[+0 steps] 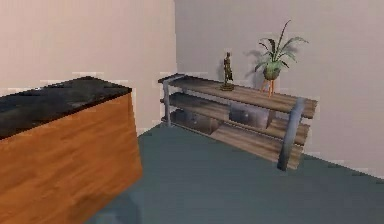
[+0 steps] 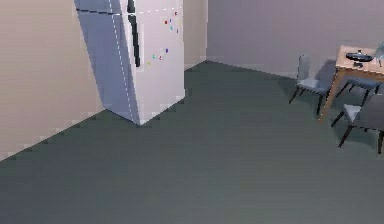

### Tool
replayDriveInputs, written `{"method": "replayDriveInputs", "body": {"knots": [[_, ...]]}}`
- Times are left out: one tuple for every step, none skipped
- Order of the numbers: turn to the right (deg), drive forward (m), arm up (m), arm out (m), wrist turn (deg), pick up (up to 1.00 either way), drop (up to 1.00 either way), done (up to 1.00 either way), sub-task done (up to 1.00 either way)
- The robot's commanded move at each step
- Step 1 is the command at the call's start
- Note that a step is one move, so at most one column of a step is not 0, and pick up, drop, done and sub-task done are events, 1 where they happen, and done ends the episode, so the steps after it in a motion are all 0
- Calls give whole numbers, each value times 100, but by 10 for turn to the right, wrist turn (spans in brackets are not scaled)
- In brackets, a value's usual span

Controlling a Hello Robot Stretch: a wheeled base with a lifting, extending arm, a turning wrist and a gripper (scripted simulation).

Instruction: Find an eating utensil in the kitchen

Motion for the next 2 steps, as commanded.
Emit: {"method": "replayDriveInputs", "body": {"knots": [[0, 100, 0, 0, 0, 0, 0, 0, 0], [30, 0, 0, 0, 0, 0, 0, 0, 0]]}}
